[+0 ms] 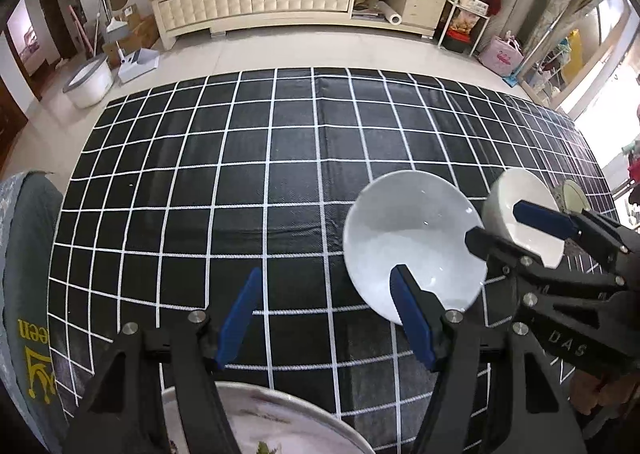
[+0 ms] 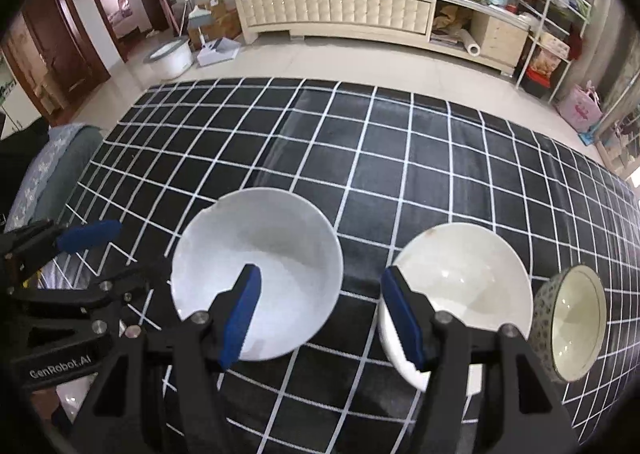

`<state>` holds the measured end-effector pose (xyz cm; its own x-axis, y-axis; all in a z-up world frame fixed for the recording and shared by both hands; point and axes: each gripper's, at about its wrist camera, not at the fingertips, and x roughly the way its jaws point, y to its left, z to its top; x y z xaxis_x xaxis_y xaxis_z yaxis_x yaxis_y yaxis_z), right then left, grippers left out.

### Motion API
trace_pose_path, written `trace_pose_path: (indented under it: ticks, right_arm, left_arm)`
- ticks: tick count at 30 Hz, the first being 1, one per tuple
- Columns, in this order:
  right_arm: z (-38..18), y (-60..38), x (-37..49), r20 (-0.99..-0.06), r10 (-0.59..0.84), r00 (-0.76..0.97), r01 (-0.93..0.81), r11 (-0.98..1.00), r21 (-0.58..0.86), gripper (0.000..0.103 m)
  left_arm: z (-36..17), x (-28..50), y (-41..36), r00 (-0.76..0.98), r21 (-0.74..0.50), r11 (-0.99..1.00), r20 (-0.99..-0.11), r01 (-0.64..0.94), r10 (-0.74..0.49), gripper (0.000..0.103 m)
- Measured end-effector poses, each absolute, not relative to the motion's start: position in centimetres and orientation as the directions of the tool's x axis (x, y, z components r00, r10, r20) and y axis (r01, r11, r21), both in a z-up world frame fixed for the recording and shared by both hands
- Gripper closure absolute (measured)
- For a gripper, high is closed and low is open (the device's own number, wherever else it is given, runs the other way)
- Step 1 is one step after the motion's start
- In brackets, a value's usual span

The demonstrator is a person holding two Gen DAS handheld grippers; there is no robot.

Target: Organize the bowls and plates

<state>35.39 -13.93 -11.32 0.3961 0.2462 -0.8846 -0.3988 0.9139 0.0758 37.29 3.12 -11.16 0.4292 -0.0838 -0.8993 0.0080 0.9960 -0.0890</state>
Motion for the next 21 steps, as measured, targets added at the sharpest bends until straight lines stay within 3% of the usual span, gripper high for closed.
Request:
trace_pose_path:
  ticks: [5, 12, 21]
  right_arm:
    - [-11.7, -13.2, 35.9, -0.889, 0.244, 0.388, -0.422, 0.904, 0.064, 0.037]
    - [-13.3, -12.6, 36.5, -0.905, 0.230, 0.357, -0.451, 0.891, 0.049, 0.051]
    - [-14.4, -13.2, 36.7, -0.910, 0.235, 0.341, -0.435, 0.898, 0.069, 0.072]
  left_arm:
    - [-12.5, 38.2, 3.4, 0.400, -0.086, 0.996, -0.913, 0.012, -0.084, 0.041]
    - [-13.5, 38.5, 4.0, 0.367, -0.134, 0.991, -0.922, 0.007, -0.127, 0.056]
    - [-13.7, 38.8, 2.2, 0.363, -0.088, 0.994, -0.925, 0.071, -0.108, 0.078]
